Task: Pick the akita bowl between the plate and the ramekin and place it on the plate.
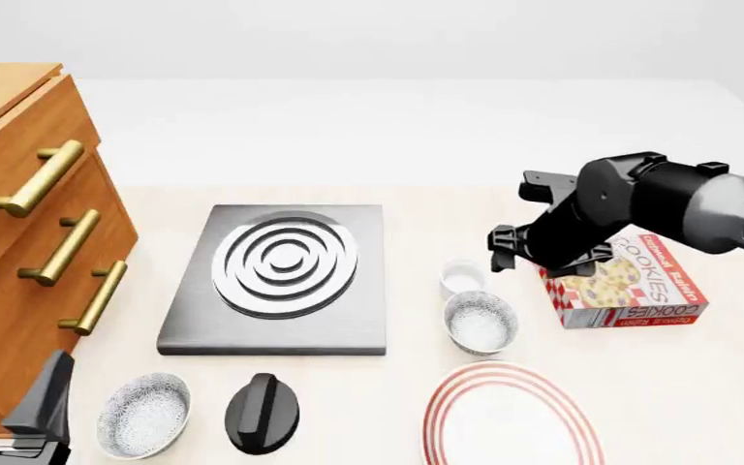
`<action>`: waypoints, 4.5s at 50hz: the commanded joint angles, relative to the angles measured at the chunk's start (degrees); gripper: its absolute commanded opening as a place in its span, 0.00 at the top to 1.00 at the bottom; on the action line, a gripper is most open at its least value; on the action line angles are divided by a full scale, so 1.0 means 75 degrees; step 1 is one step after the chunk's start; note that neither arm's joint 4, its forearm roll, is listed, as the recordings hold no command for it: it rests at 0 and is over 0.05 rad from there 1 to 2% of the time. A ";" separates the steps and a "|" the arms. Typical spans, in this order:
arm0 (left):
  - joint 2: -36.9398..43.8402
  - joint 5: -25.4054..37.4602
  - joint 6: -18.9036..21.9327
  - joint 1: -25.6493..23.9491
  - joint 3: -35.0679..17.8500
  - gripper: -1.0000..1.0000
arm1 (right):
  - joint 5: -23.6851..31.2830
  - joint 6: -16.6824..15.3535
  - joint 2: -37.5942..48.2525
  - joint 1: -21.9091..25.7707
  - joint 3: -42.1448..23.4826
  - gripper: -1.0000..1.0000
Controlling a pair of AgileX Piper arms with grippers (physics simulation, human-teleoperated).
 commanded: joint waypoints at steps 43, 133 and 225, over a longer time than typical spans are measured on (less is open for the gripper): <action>0.0000 0.0000 0.0000 0.0000 0.0000 0.00 | -0.1123 0.0019 0.0508 0.0118 0.1142 0.00; 0.0000 0.0000 0.0000 0.0000 0.0000 0.00 | -0.1796 0.0646 0.0727 0.0745 0.1800 1.00; 0.0000 0.0000 0.0000 0.0000 0.0000 0.00 | -0.0403 0.0256 -0.4840 0.1567 0.5299 1.00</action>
